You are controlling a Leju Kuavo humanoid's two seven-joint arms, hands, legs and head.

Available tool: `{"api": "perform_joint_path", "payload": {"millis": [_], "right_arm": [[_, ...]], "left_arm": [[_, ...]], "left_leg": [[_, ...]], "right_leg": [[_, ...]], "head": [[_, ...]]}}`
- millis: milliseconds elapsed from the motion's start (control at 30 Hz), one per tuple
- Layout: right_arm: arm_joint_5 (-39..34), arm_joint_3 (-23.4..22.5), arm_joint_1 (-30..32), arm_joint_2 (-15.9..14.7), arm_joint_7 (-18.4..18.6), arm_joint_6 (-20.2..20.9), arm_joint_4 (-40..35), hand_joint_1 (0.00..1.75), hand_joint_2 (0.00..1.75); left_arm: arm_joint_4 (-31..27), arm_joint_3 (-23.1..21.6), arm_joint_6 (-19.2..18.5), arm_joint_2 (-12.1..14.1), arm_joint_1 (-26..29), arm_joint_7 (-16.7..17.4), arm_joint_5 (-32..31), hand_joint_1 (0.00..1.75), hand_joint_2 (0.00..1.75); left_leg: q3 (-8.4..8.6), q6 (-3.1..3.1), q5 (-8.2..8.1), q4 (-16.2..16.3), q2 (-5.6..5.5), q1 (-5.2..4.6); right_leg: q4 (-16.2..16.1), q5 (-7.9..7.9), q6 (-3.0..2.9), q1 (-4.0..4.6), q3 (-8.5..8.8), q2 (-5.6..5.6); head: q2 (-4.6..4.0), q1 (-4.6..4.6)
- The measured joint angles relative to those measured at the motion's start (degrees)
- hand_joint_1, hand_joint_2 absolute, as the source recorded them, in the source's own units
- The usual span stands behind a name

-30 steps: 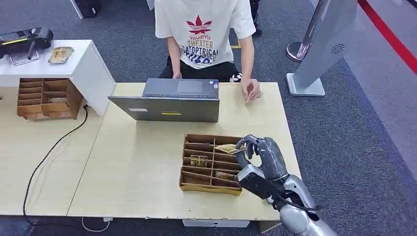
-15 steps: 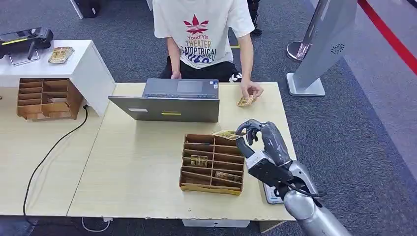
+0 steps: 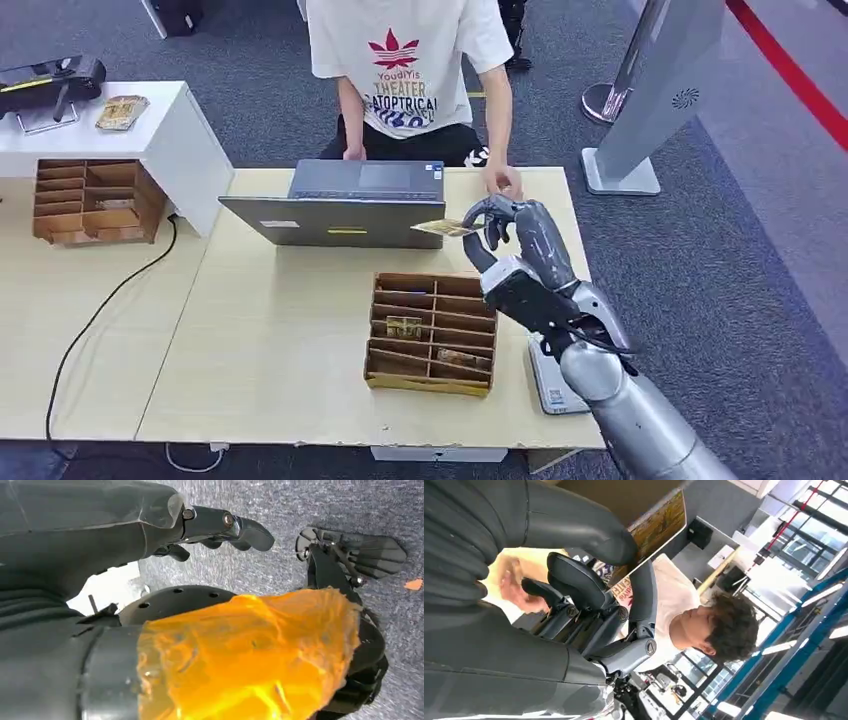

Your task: Pass the card to the sensor for recognition and then transmit it.

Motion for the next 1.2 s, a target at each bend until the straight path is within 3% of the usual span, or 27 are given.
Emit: {"api": "perform_joint_path", "payload": {"millis": [200,567,1200], "right_arm": [[0.3,0.5,-8.8,4.4,3.5,0.1,7.7,1.75,1.75],[9.7,0.8,-18.8,11.6,6.6,-6.3,26.2,1.75,1.75],[19.2,0.9,-19.4,13.8,7.6,-11.2,32.8,1.75,1.75]], "left_arm": [[0.0,-1.4,0.3,-0.5,-1.0,1.8,-1.9,0.00,0.00],[0.0,-4.4,0.9,-1.5,-2.2,3.8,-4.4,0.00,0.00],[0.0,-5.3,0.9,-2.0,-2.3,4.1,-5.0,0.00,0.00]], "left_leg": [[0.01,-0.10,0.08,0.0,-0.04,0.02],[0.01,-0.10,0.08,0.0,-0.05,0.02],[0.01,-0.10,0.08,0.0,-0.05,0.02]], "right_leg": [[0.0,0.04,-0.04,0.00,0.02,-0.04],[0.0,0.04,-0.05,0.00,0.01,-0.03],[0.0,0.04,-0.05,0.00,0.00,-0.03]], "head": [[0.00,0.02],[0.00,0.02],[0.00,0.00]]}}
